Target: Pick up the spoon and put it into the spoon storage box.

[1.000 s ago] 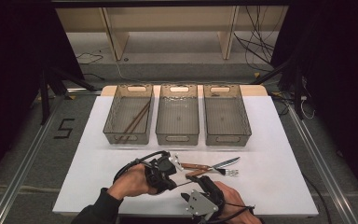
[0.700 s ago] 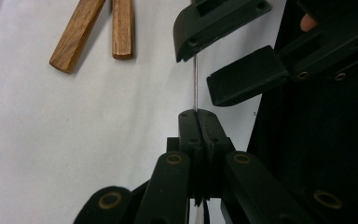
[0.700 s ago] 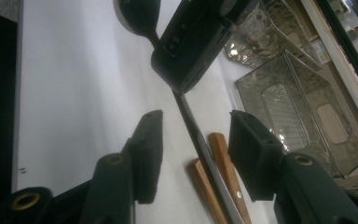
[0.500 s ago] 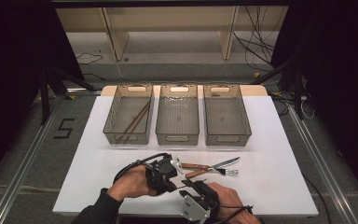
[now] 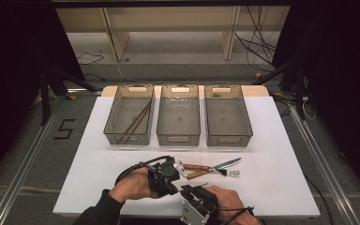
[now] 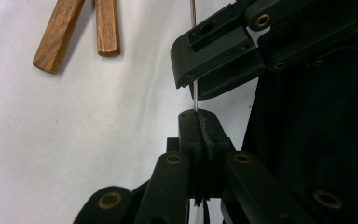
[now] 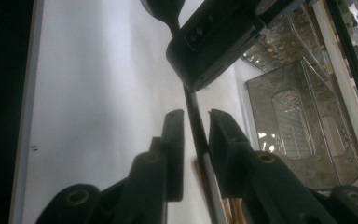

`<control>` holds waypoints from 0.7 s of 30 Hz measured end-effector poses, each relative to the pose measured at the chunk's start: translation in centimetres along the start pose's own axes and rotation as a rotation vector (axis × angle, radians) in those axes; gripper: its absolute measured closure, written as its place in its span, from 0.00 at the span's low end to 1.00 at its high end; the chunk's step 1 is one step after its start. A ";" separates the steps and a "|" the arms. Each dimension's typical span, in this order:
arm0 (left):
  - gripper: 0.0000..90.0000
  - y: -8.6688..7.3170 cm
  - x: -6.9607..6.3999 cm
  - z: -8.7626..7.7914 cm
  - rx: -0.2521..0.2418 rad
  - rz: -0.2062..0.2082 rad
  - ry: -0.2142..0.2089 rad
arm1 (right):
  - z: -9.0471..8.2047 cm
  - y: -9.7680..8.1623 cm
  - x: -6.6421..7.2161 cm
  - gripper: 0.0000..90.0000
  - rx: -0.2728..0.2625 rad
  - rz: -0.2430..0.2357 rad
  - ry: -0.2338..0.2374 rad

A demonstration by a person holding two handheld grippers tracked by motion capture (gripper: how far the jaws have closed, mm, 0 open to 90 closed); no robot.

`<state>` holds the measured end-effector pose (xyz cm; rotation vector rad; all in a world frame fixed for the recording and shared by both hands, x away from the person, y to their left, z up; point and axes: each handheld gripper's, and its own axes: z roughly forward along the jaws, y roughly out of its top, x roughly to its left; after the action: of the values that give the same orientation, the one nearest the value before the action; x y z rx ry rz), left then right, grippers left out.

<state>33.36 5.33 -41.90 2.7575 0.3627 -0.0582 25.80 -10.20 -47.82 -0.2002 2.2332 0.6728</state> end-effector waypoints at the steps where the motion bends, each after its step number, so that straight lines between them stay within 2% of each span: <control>1: 0.99 0.0 0.0 0.0 0.001 -0.001 0.000 | 0.0 0.0 0.0 0.88 -0.004 -0.011 -0.001; 5: 0.99 0.0 0.0 0.2 0.005 0.002 -0.004 | 0.1 0.0 0.3 0.91 0.000 0.007 -0.003; 8: 0.99 0.0 0.0 0.3 0.011 0.003 -0.008 | 0.1 0.0 0.3 0.93 0.012 -0.028 0.016; 9: 0.99 0.0 0.0 0.4 0.011 0.003 -0.010 | 0.2 0.0 0.4 0.93 0.010 -0.026 0.011; 11: 0.98 0.0 0.0 0.4 0.007 -0.002 -0.015 | 0.2 0.0 0.4 0.95 0.016 -0.047 0.032; 12: 0.97 0.0 0.0 0.3 0.007 -0.004 -0.018 | 0.3 0.1 0.5 0.96 0.018 -0.032 0.017; 17: 0.94 -0.1 0.0 0.2 -0.003 -0.010 -0.018 | 0.2 0.1 0.5 1.00 0.024 -0.031 0.020; 18: 0.92 -0.1 0.1 0.1 -0.013 -0.016 -0.013 | 0.2 0.1 0.4 1.00 0.023 -0.044 0.021; 20: 0.87 -0.2 0.2 -0.3 -0.036 -0.041 -0.004 | 0.2 0.0 0.5 1.00 0.032 -0.040 0.027; 21: 0.84 -0.3 0.3 -0.5 -0.040 -0.041 0.001 | 0.2 0.0 0.5 1.00 0.032 -0.039 0.028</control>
<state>33.54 5.83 -41.53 2.7108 0.4158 -0.0586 25.60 -10.10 -48.28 -0.2381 2.2594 0.6165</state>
